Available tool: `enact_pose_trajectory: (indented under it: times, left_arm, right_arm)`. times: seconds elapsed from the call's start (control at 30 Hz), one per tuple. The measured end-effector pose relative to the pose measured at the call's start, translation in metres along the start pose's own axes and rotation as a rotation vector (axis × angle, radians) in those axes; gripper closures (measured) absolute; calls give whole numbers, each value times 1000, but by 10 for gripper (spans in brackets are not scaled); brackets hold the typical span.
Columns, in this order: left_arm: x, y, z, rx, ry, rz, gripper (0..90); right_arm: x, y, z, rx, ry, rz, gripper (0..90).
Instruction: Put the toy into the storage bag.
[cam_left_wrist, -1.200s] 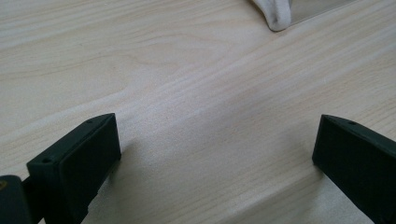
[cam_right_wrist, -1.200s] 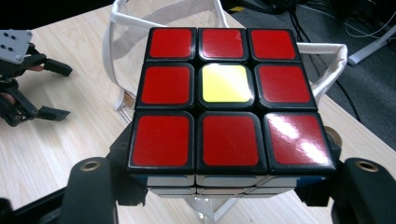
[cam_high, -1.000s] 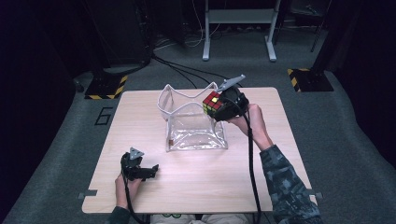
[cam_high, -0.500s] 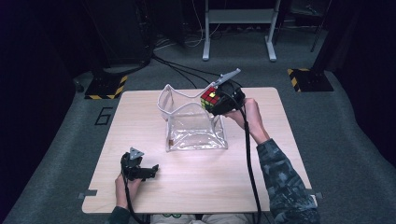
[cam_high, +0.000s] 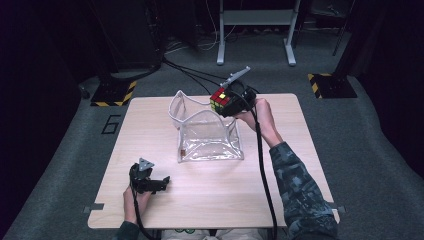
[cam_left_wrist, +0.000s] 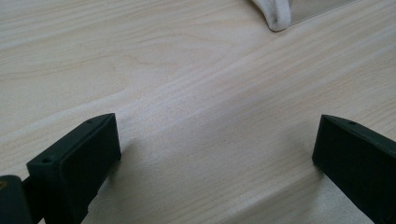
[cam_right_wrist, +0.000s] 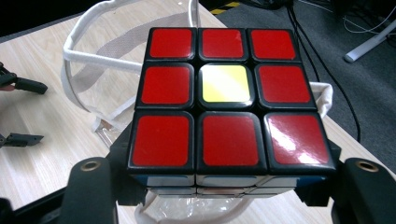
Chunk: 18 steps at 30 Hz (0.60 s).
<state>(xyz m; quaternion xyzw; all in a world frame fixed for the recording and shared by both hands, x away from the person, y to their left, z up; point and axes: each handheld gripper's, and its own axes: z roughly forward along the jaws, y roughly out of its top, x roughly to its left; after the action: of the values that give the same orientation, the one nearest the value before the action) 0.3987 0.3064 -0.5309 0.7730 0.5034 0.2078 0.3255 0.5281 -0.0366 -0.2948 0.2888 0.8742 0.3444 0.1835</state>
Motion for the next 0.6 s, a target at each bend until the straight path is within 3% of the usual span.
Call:
enact_pose_trajectory:
  times: [0.27, 0.6]
  left_arm:
    - [0, 0, 0, -2, 0, 0, 8]
    - [0, 0, 0, 1, -2, 4, 9]
  right_arm:
    - [-3, 6, 11, 9, -2, -10, 333]
    - [-11, 5, 30, 30, 3, 31, 333]
